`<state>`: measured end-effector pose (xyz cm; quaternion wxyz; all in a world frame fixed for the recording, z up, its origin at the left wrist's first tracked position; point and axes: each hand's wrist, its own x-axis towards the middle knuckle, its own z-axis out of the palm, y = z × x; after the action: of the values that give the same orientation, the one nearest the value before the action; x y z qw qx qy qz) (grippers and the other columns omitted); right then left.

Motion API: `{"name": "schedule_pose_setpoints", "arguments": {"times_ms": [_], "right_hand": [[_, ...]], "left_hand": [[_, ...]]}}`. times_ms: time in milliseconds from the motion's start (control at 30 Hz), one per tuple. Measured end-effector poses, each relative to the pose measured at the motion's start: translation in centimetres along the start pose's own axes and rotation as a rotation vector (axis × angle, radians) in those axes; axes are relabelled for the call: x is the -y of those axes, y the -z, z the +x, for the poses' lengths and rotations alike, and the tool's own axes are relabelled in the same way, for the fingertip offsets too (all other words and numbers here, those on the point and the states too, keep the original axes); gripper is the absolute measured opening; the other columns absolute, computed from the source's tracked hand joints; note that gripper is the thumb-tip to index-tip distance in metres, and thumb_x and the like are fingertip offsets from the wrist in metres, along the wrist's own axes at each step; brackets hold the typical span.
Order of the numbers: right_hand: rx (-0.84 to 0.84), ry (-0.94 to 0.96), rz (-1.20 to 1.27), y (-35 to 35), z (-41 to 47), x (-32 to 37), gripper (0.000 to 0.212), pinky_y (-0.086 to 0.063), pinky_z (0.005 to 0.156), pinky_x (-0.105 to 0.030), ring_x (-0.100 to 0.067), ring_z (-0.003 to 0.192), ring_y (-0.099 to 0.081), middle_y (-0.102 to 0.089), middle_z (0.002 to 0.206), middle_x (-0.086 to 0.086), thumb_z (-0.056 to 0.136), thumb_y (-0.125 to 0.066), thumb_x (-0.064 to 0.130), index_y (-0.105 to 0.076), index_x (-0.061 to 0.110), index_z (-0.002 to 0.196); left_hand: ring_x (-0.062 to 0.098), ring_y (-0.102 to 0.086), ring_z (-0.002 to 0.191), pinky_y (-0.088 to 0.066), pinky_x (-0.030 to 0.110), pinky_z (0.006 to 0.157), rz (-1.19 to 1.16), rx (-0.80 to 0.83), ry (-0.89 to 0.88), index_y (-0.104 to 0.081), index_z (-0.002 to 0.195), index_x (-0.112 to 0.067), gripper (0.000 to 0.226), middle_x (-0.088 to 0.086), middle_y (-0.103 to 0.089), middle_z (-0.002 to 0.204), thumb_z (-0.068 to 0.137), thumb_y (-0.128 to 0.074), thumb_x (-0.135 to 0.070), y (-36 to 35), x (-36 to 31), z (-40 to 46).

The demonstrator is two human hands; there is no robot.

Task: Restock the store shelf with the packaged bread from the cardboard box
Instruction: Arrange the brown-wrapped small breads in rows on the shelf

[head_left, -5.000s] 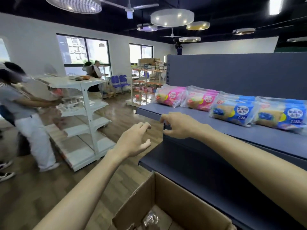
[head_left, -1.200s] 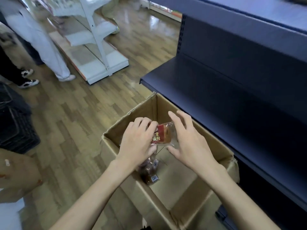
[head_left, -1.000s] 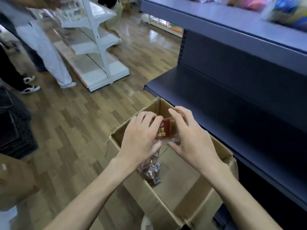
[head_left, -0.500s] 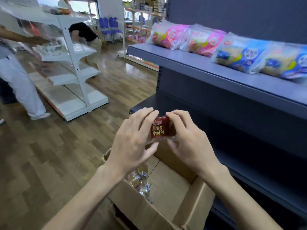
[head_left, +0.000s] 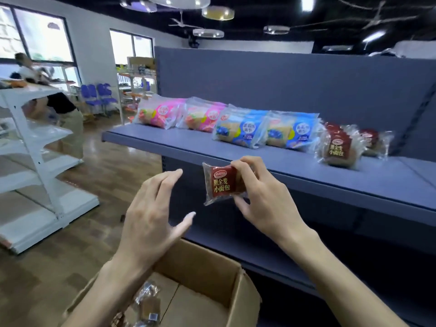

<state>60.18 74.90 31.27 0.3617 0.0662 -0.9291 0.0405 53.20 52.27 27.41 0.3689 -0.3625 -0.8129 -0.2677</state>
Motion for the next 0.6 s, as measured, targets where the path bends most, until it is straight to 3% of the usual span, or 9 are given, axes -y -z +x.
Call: {"name": "schedule_pose_setpoints", "arguments": {"times_ms": [133,333,500,600], "right_hand": [[-0.036,-0.088,-0.077,3.8,-2.1,-6.6,0.060,-0.053,0.051,-0.037,-0.027,0.086,-0.061,-0.046,0.131,-0.001,0.075,-0.075,0.016,-0.048,0.018,0.129],[-0.119,-0.181,-0.191,11.1,-5.7,-16.1,0.058,-0.054,0.053,-0.035,-0.015,0.084,-0.055,-0.046,0.130,0.003,0.077,-0.075,0.016,-0.049,0.018,0.129],[-0.162,-0.272,-0.284,15.8,-6.7,-24.4,0.052,-0.051,0.054,-0.036,-0.018,0.074,-0.049,-0.045,0.125,0.004,0.077,-0.074,0.016,-0.050,0.019,0.124],[-0.114,-0.350,-0.332,17.4,-5.7,-30.0,0.051,-0.052,0.059,-0.039,-0.027,0.078,-0.055,-0.044,0.123,0.002,0.076,-0.071,0.014,-0.049,0.018,0.122]], "left_hand": [[0.026,-0.054,0.117,-0.044,0.033,0.103,-0.056,-0.035,-0.105,-0.050,0.137,-0.006,0.072,0.008,-0.056,0.128,0.076,-0.079,-0.032,-4.3,-5.5,4.1],[0.024,-0.053,0.117,-0.046,0.033,0.099,-0.205,-0.048,-0.233,-0.051,0.136,-0.008,0.071,0.005,-0.056,0.129,0.076,-0.072,-0.040,-10.3,-15.5,10.0],[0.020,-0.049,0.117,-0.044,0.026,0.093,-0.382,0.050,-0.259,-0.048,0.136,-0.015,0.071,-0.002,-0.052,0.128,0.074,-0.064,-0.046,-15.9,-22.8,15.4],[0.024,-0.048,0.115,-0.046,0.035,0.095,-0.351,0.080,-0.299,-0.050,0.131,-0.014,0.069,0.003,-0.051,0.125,0.071,-0.066,-0.043,-20.1,-26.2,18.5]]}}
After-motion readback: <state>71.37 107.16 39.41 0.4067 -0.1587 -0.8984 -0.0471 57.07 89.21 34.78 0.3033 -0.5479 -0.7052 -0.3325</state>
